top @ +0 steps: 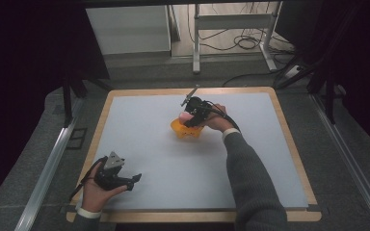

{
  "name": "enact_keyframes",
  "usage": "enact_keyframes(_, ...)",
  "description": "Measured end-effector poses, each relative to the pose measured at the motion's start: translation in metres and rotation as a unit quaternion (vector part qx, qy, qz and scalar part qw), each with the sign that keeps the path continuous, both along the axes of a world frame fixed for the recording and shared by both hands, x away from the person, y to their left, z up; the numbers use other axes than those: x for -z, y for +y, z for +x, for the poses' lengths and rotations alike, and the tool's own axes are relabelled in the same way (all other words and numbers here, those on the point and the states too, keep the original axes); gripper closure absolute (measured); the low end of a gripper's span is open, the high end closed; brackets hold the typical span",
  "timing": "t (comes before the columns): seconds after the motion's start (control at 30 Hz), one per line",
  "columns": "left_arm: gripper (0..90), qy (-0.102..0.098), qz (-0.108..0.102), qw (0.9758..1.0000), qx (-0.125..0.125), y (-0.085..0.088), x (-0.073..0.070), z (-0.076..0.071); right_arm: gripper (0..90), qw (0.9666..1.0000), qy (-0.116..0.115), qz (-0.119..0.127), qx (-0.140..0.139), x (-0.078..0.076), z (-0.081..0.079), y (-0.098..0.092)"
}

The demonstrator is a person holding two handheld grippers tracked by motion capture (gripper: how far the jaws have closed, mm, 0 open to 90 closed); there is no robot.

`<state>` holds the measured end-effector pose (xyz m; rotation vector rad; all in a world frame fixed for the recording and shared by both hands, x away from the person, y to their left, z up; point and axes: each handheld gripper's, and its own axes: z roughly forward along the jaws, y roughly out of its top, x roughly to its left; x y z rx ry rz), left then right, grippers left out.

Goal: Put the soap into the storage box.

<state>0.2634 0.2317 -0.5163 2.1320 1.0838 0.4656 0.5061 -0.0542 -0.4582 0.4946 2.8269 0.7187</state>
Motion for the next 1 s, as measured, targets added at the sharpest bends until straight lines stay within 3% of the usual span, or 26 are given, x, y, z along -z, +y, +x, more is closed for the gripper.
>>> enact_keyframes(0.13, 12.8, 0.002, 0.0, 1.0, 0.0, -0.001, 0.001, 0.0, 57.8, 0.9993, 0.008, 0.034, 0.009, -0.004, -0.001, -0.003)
enact_keyframes(0.27, 12.7, 0.001, 0.001, 1.0, 0.001, -0.002, 0.001, 0.001, 56.2, 0.9995, 0.007, 0.03, 0.008, -0.006, -0.003, -0.007)
enact_keyframes(0.53, 12.7, 0.002, 0.002, 1.0, 0.002, -0.001, 0.001, 0.001, 44.7, 0.9977, 0.001, 0.056, 0.036, -0.014, -0.009, -0.021)
enact_keyframes(0.7, 12.7, 0.004, 0.004, 1.0, 0.004, -0.002, 0.002, 0.001, 35.0, 0.9927, -0.002, 0.096, 0.073, -0.028, -0.015, -0.037)
enact_keyframes(1.0, 12.8, 0.004, 0.004, 1.0, 0.002, -0.002, 0.002, 0.0, 31.8, 0.9849, -0.027, 0.126, 0.116, -0.032, -0.038, -0.071)
